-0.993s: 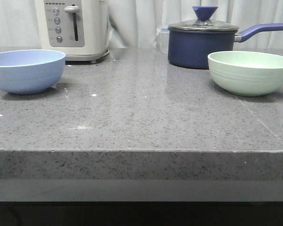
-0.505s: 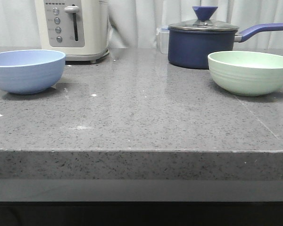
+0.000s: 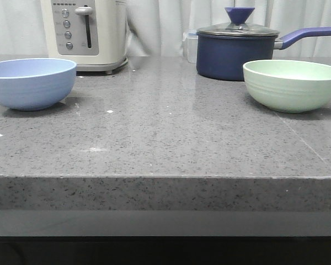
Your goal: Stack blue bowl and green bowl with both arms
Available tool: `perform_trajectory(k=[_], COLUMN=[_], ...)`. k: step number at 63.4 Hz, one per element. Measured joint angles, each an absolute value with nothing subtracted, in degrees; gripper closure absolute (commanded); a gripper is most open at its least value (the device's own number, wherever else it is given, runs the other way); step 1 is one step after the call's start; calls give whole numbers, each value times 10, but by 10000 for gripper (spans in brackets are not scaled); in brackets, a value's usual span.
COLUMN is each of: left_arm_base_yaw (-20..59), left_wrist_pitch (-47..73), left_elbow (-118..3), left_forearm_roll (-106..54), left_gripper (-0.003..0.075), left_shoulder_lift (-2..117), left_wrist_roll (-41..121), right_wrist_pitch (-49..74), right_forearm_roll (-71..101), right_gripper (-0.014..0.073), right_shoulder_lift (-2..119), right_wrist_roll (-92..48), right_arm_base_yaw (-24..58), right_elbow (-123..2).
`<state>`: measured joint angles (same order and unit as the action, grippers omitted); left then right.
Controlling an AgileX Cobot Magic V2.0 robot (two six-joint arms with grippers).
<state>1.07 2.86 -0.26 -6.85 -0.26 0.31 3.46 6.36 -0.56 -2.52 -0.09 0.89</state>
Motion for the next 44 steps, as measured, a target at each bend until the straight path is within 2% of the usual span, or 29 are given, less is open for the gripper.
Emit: perform_trajectory(k=[10, 21, 44], left_arm_base_yaw=[11, 11, 11], left_wrist_pitch=[63, 159, 347], left_elbow=[-68, -195, -427], left_forearm_roll=[-76, -78, -78], left_gripper=[740, 740, 740], left_shoulder_lift=[-3, 14, 201], left_wrist_roll=[3, 3, 4], right_wrist_pitch=[74, 144, 284], right_forearm_roll=[64, 64, 64], right_gripper=[658, 658, 658], right_shoulder_lift=[-6, 3, 175], right_wrist_roll=[-25, -25, -25], right_arm_base_yaw=[-1, -1, -1], right_elbow=[-69, -192, -359])
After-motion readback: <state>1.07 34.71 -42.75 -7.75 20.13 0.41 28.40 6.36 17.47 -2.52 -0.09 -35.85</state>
